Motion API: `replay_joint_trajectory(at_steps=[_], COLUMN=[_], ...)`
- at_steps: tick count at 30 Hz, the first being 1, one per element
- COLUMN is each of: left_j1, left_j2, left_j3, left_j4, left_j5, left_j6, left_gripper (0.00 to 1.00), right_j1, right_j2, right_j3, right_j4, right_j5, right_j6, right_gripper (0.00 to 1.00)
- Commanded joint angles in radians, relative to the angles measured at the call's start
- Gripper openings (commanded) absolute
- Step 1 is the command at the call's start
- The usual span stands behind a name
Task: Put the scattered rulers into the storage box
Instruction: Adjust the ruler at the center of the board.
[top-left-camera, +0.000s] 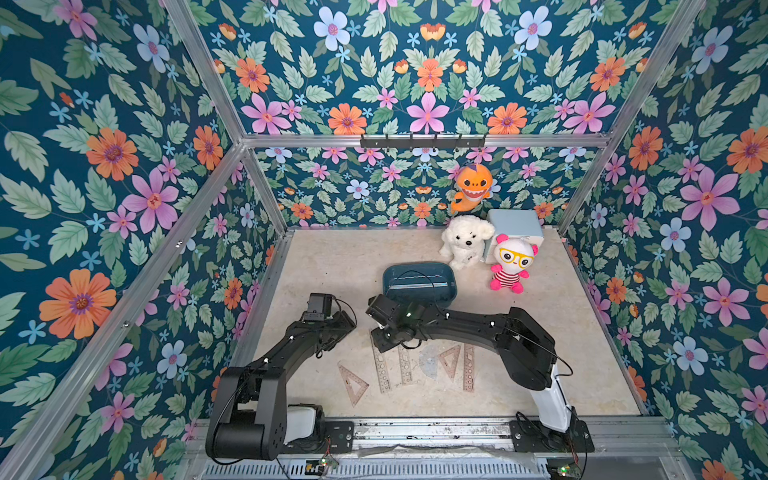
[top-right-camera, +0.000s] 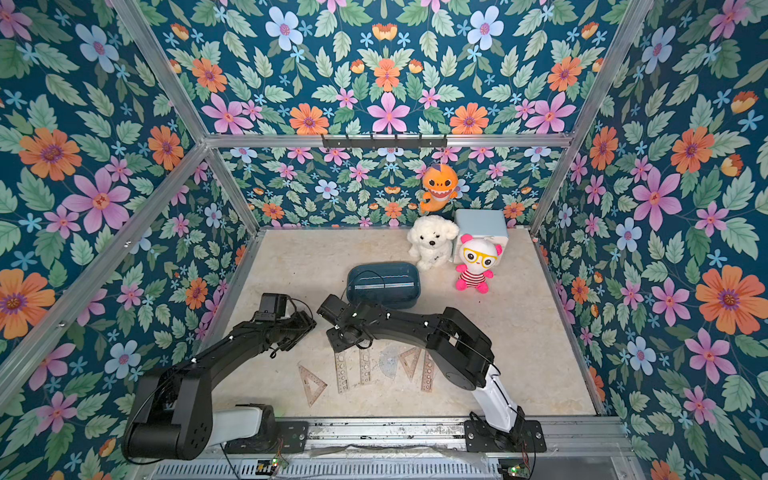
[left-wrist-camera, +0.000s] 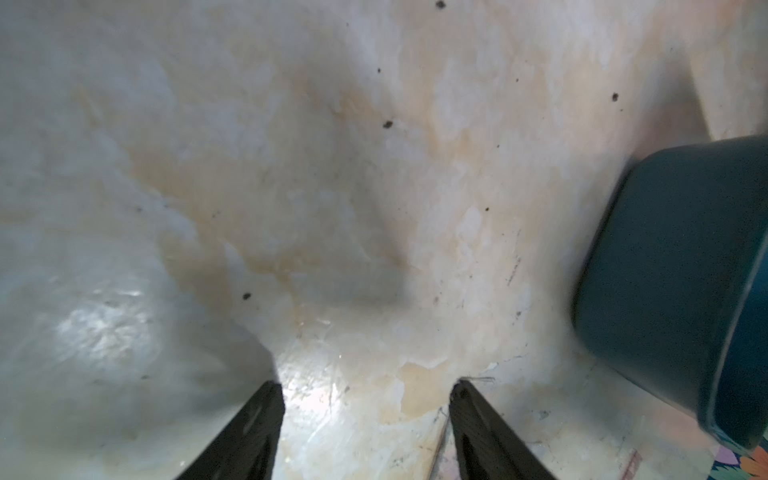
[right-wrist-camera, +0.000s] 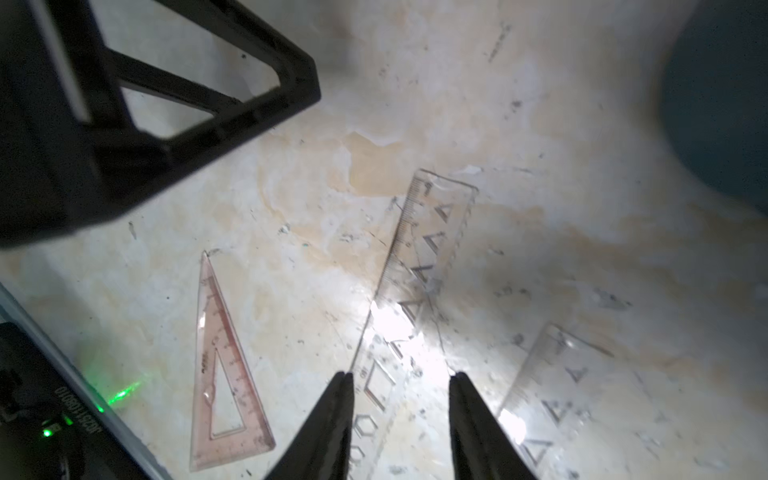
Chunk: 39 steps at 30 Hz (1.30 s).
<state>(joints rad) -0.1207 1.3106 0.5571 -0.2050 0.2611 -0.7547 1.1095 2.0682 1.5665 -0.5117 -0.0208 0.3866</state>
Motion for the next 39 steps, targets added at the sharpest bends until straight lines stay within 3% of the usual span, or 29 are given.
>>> replay_joint_trajectory(at_steps=[1,12,18,21,23,28,34,39], left_j1=[-0.022,-0.099,-0.097,-0.088,-0.069,-0.014,0.079,0.144], left_j2=[0.020,0.044,0.038,0.028,0.015,-0.010,-0.038,-0.051], left_j3=[0.006,-0.008,0.011,0.039,0.062,0.103,0.119,0.146], left_j4=[0.024,0.015,-0.016,-0.046,-0.070,-0.107,-0.133,-0.142], left_j5=[0.066,0.099,0.080,0.054,0.033,0.017,0.021,0.042], left_j6=[0.025,0.030,0.045,0.055,0.064,0.086,0.114,0.128], left_gripper=[0.66,0.65,0.65,0.64,0.64,0.65,0.65,0.65], right_j1=[0.000,0.026,0.063,0.076,0.077,0.086,0.089,0.089], right_j2=[-0.033,-0.064,-0.029,-0.001,0.016,0.062,0.123,0.174], right_j3=[-0.058,-0.126,-0.082,-0.048,-0.029,0.033,0.094,0.143], right_j4=[0.025,0.056,0.033,0.005,-0.013,-0.084,-0.136,-0.167], right_j5=[0.018,-0.025,-0.021,-0.008,0.002,0.045,0.076,0.099], right_j6=[0.032,0.057,0.030,0.020,0.019,0.006,-0.011,-0.035], right_gripper=[0.39,0.38,0.42,0.50,0.57,0.60,0.60,0.54])
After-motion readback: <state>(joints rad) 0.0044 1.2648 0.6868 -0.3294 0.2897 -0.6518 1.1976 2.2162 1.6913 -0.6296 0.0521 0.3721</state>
